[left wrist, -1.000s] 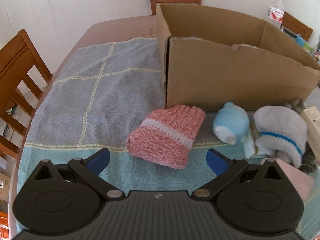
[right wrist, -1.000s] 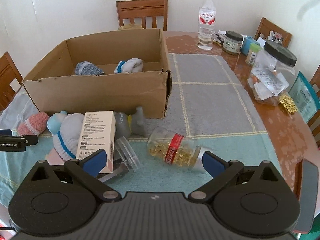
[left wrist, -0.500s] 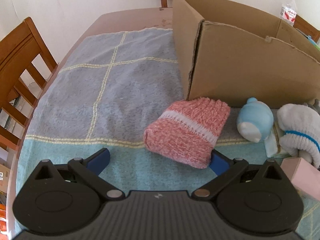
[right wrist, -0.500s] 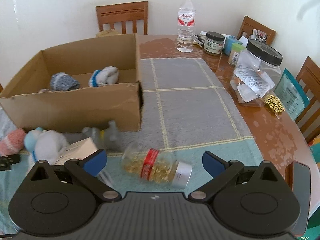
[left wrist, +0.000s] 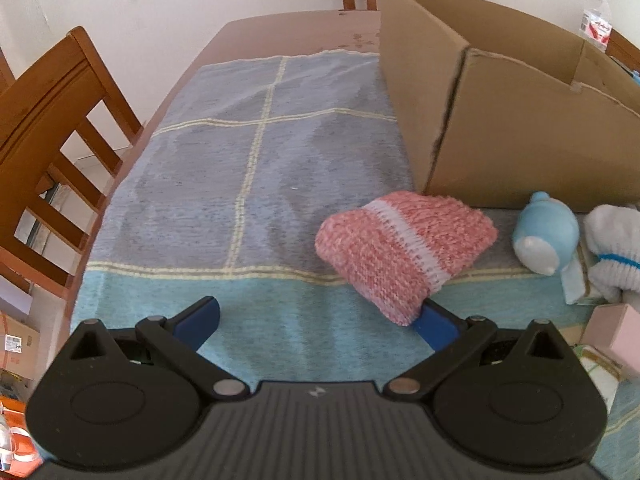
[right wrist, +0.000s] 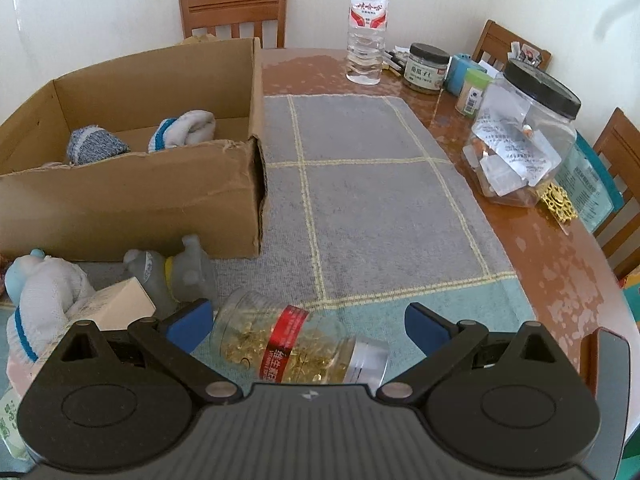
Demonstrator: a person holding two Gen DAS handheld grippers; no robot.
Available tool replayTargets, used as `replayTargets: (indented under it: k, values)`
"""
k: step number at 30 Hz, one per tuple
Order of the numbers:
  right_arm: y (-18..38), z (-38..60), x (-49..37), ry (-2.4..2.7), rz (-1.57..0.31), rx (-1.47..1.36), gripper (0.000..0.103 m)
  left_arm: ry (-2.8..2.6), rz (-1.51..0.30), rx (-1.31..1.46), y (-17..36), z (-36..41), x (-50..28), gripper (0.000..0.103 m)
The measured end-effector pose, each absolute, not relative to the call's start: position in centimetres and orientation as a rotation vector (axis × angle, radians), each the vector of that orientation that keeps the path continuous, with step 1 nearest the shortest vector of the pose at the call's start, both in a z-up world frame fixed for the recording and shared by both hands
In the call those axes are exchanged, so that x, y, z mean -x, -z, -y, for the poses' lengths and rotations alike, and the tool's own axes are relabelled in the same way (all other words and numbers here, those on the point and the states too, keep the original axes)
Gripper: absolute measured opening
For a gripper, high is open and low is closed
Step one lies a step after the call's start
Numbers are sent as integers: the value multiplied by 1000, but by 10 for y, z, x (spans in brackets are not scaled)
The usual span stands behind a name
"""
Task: Organize objects
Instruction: 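Move the left tool to the pink knit sock while the right tool approaches the gold capsule bottle, then close the left tool on the pink sock while the right tool grasps the capsule bottle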
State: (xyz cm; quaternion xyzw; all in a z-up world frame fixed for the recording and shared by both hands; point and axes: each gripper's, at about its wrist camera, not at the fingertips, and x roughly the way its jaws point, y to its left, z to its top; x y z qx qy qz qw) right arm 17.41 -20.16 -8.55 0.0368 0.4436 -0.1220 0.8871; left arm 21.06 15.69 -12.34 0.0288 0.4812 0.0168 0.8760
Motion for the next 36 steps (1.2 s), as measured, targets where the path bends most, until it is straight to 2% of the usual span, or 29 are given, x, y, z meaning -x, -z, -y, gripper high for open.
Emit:
replayTargets:
  k: [13,27,36]
  values:
    - [94,226,-138,318,-1013,-75,103,-43,-1035,-25,117,-163,-209,102]
    - [92,232,-145,292,-975,-106,103,-23,-1003,125,121,-129,-245,102]
    - [91,235,-150,268,-970,-104,103,-50,-1003,118,123,-144,-237,102]
